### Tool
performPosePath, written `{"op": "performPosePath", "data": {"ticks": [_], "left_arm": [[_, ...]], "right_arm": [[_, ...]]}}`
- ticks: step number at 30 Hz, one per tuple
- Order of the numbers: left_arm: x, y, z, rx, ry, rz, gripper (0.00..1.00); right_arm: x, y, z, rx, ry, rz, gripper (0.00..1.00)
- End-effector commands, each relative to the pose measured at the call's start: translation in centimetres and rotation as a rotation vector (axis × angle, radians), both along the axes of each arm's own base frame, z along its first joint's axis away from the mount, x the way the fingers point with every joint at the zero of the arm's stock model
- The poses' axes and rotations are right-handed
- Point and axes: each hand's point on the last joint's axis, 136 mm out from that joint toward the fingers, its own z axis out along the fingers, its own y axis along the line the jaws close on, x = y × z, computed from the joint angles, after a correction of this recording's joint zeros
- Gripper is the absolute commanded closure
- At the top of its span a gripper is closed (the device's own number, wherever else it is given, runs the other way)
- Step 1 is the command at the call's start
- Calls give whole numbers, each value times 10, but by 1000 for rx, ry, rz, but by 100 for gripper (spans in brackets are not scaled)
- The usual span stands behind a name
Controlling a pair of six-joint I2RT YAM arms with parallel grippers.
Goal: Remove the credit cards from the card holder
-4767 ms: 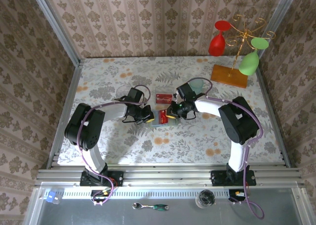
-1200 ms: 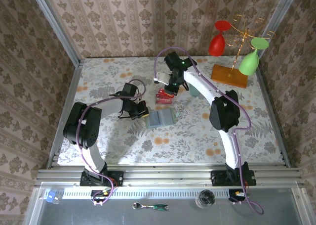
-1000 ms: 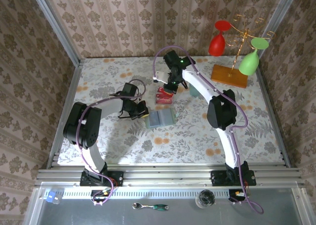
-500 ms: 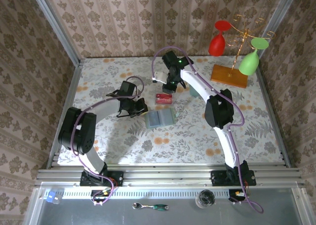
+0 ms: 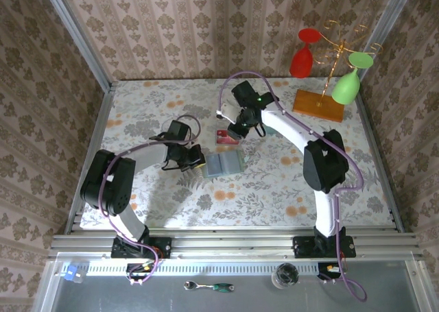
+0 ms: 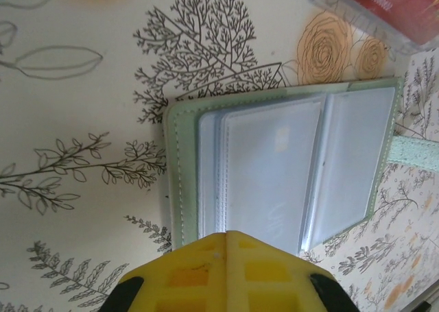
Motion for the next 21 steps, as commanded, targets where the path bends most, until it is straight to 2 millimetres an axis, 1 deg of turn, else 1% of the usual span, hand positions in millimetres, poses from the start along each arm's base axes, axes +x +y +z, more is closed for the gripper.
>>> {"op": "performPosePath", "data": {"ticks": [1, 5, 11, 13, 15, 18, 21], "left_arm": [[-3, 1, -10, 9, 20, 10, 100], [-5, 2, -20, 22, 41, -2, 100], [-5, 5, -28, 44, 51, -15, 100], [-3, 5, -28, 49, 48, -18, 100], [-1, 6, -28, 51, 45, -18, 100], [2, 5, -28, 50, 39, -23, 100], [5, 4, -27, 50, 29, -24, 100]], "right_arm": [[-5, 15, 23, 114, -22, -84, 73], [-18, 16, 23, 140, -2, -152, 73], [-28, 14, 23, 198, 35, -287, 71], [-32, 11, 24, 220, 51, -349, 71], [-28, 11, 30, 280, 54, -427, 70], [-33, 14, 28, 366, 105, -518, 71], [-37, 16, 19, 413, 159, -600, 74]]}}
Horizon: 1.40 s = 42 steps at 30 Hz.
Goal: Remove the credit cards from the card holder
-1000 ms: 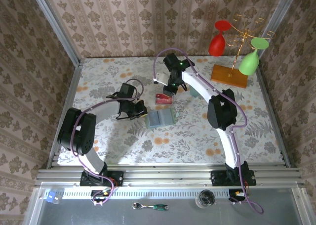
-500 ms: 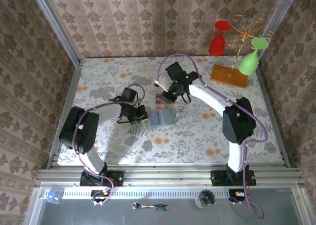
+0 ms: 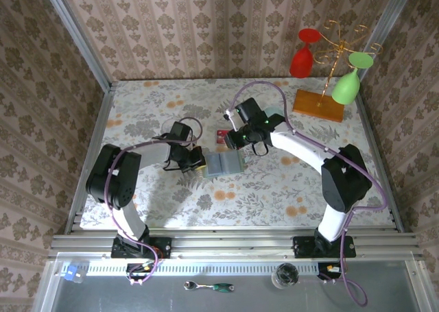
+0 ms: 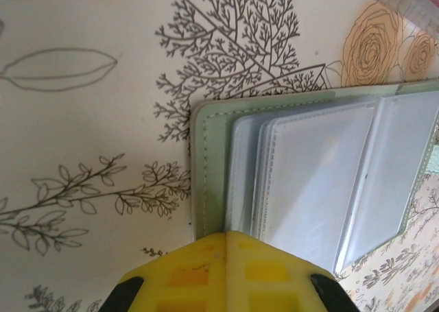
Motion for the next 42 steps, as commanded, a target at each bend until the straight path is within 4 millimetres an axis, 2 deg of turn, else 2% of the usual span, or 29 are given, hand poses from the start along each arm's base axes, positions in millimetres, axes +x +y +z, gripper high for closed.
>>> {"op": "performPosePath", "data": {"ticks": [1, 11, 17, 21, 27, 42], "left_arm": [[3, 5, -6, 27, -1, -10, 100], [11, 9, -4, 17, -20, -3, 100], [16, 10, 2, 3, -36, 5, 100], [11, 8, 8, -16, -43, 8, 100], [0, 7, 9, -23, -29, 4, 100], [-4, 9, -2, -9, -9, -3, 100]], "right_arm": [[1, 9, 8, 125, 42, -146, 75], [-16, 20, -23, 149, 197, -234, 79], [-21, 30, -31, 167, 288, -242, 79], [-25, 37, -39, 175, 371, -252, 79], [-29, 52, -48, 255, 447, -258, 72], [-31, 58, -66, 266, 522, -298, 70]]}}
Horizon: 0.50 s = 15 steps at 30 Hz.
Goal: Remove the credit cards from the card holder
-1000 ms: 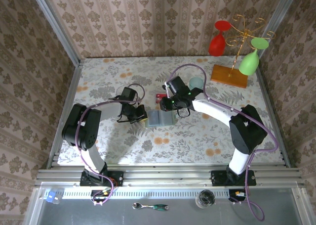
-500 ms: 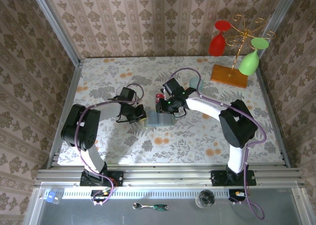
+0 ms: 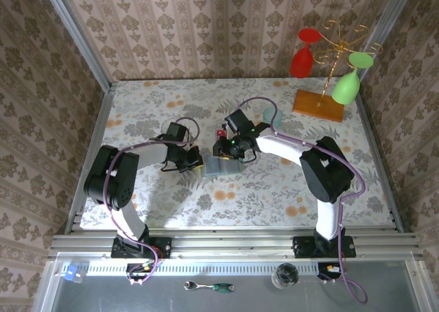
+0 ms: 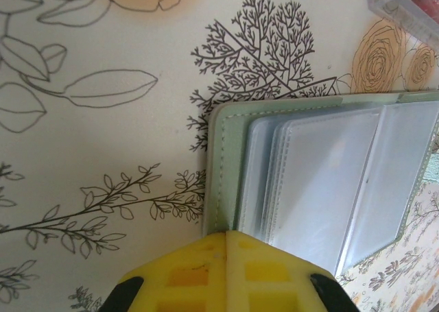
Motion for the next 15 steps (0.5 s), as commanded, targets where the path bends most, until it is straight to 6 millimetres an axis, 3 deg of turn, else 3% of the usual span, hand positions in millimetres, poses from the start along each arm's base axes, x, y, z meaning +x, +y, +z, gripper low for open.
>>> {"op": "performPosePath", "data": {"ticks": [1, 15], "left_arm": [[-7, 0, -2, 2, 12, -11, 100], [-4, 6, -6, 18, 11, -5, 100]], "right_arm": [[-4, 8, -10, 19, 52, -1, 70], [-3, 23, -29, 56, 111, 25, 70]]}}
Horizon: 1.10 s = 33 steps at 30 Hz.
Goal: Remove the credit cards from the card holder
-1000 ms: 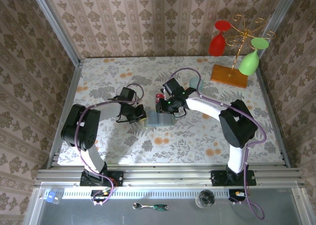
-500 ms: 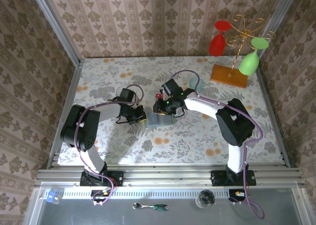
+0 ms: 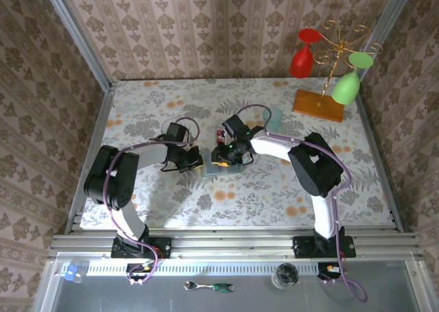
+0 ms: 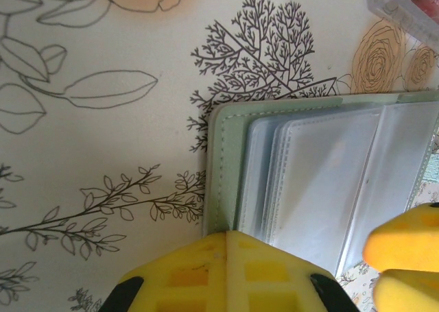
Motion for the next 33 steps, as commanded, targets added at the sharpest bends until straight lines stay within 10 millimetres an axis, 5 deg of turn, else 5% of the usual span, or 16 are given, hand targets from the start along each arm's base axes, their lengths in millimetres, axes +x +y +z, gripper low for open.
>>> {"op": "performPosePath", "data": {"ticks": [1, 20, 33], "left_arm": [[-5, 6, -7, 22, 18, -7, 100], [0, 10, -5, 37, 15, -7, 100], [1, 11, -4, 43, 15, -6, 100]], "right_arm": [[4, 15, 8, 49, 3, 17, 70], [8, 3, -14, -58, 13, 32, 71], [8, -18, -10, -89, -7, -5, 72]]}}
